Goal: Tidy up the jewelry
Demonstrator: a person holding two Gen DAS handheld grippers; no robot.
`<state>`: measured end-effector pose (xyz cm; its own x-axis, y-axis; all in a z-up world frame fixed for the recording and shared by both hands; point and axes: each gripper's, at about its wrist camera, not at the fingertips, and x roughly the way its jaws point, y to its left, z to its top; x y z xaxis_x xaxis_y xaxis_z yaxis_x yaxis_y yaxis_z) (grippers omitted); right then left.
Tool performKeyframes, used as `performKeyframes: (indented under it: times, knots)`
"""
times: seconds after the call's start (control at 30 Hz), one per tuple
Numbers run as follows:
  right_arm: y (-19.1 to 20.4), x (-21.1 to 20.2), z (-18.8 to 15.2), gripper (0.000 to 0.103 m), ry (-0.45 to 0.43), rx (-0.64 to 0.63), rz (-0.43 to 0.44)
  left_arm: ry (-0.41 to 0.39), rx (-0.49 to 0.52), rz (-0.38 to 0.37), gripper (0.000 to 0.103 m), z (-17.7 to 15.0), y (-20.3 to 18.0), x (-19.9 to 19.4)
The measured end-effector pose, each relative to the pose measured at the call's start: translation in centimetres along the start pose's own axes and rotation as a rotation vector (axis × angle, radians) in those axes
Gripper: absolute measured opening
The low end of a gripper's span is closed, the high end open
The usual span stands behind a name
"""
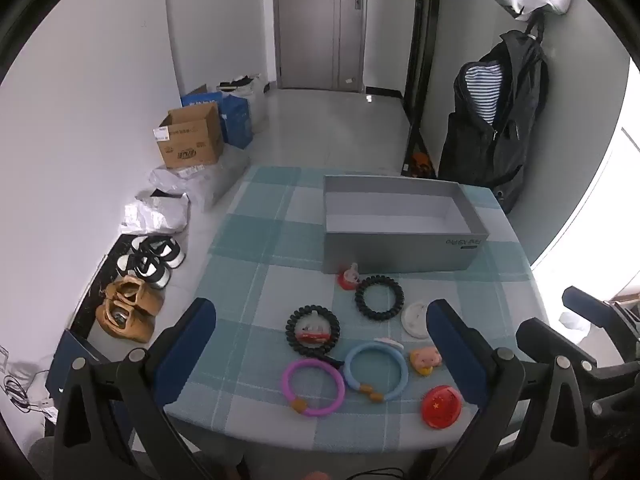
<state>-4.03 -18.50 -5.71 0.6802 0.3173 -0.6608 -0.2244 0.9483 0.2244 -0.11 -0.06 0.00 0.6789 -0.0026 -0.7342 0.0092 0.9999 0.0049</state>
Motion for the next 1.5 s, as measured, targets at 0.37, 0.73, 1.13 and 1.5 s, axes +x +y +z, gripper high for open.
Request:
performKeyframes:
  times: [0.37,0.73,1.13,1.5]
  knots:
    - [0.4,0.4,-0.2,0.102,0.011,-0.024,0.011,0.009,-0.036,-0.037,0.102,0.3,0.9,-0.1]
    - [0.7,-0.1,-0.1,0.102,-0.008,-0.025,0.04,0.003,-0.043,-0.041,0.102,0.4,1.0,-0.3]
    - [0.7,-0.1,-0.1,0.102,0.01,-0.005,0.064,-0.002,-0.051,-0.047,0.102,0.2,1.2,-0.3]
    - [0.7,0.0,-0.1,0.102,0.02,0.005,0.081,-0.004,-0.058,-0.065,0.102,0.1,1.3,-0.3]
